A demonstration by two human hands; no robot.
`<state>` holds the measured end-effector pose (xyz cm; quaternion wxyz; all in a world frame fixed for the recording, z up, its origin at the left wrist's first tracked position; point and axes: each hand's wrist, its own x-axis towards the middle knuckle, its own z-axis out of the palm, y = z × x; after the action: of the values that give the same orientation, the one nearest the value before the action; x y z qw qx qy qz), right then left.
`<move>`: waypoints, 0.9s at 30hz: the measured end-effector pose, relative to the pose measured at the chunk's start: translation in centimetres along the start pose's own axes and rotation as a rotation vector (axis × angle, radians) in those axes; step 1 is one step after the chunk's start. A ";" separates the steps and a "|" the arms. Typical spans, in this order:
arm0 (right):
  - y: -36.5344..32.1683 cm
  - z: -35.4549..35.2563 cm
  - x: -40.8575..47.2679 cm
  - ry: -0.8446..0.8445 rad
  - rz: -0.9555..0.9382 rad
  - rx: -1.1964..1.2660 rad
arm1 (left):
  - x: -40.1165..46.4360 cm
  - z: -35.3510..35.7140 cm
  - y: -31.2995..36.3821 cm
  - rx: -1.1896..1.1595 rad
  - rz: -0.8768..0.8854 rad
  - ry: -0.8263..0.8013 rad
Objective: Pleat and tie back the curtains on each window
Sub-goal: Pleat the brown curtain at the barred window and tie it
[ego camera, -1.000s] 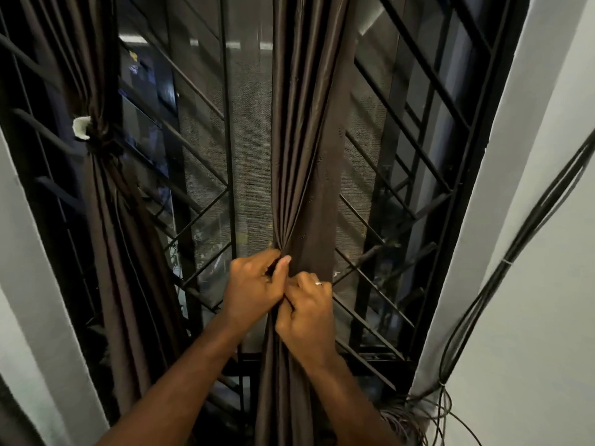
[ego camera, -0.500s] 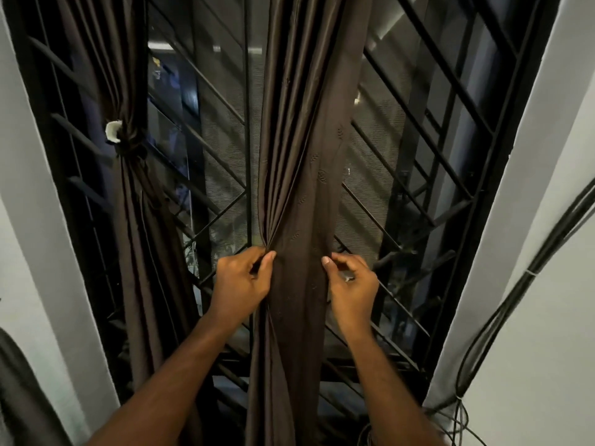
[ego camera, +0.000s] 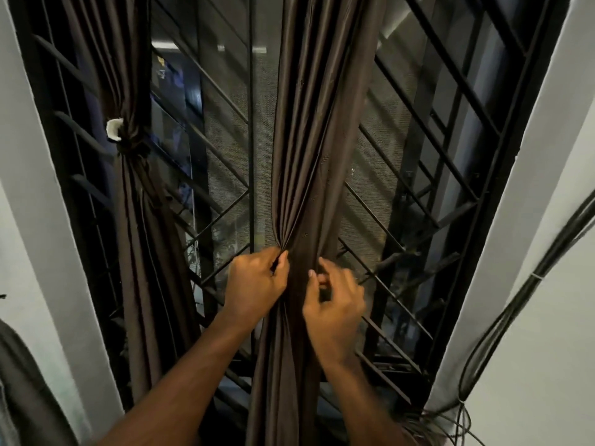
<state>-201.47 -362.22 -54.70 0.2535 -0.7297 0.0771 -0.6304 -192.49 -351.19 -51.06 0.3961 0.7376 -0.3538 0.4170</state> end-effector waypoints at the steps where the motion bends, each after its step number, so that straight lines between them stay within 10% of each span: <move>1: -0.2 0.4 -0.5 -0.033 -0.064 -0.025 | 0.0 0.2 0.2 -0.008 -0.002 0.000; 15: 0.0 1.8 -0.3 -0.371 -0.065 0.318 | -0.2 -0.2 0.1 -0.254 -0.059 -0.031; 27: 4.8 0.3 4.2 -0.123 0.605 0.493 | -0.3 -0.8 -0.5 -0.253 -0.001 -0.025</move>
<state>-199.36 -368.08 -53.30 0.5995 -0.6278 0.1196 -0.4818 -192.49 -350.20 -51.14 0.4817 0.6872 -0.4079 0.3597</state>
